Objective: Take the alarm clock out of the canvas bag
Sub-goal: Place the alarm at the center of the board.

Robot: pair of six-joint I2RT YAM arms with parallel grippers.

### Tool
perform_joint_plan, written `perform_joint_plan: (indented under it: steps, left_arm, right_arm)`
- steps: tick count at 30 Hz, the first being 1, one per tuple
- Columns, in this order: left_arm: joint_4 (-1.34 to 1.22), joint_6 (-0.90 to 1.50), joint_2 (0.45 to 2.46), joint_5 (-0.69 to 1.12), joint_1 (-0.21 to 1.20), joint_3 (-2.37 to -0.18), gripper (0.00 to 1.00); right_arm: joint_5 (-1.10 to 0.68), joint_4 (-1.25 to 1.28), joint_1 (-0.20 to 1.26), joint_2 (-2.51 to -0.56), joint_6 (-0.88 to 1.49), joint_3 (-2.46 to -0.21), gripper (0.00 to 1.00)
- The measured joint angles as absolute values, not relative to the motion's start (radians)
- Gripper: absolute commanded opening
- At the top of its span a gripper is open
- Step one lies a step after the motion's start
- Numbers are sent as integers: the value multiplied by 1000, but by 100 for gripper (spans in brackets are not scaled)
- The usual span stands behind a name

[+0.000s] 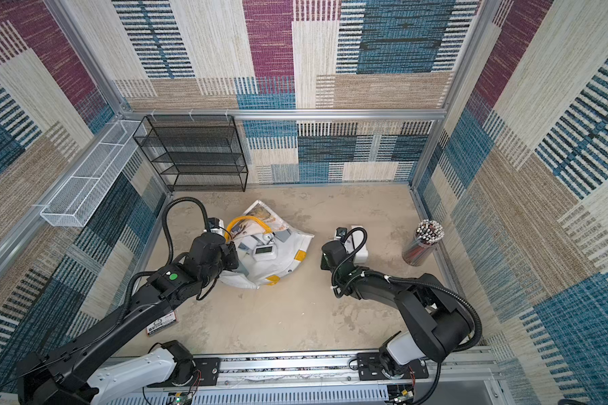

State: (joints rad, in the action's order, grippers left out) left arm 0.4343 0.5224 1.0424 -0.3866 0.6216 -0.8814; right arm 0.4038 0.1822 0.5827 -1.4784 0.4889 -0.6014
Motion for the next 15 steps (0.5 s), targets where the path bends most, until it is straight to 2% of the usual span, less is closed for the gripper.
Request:
perform_joint_plan:
  steps: [9,15]
  left_arm:
    - [434,522,1045,-387,622,-881,0]
    - [434,521,1047,-387,622,-881,0]
  right_arm:
    - [373,156,583,-1472,497,-564,48]
    - [358,148,583,-1446,500,-546,50]
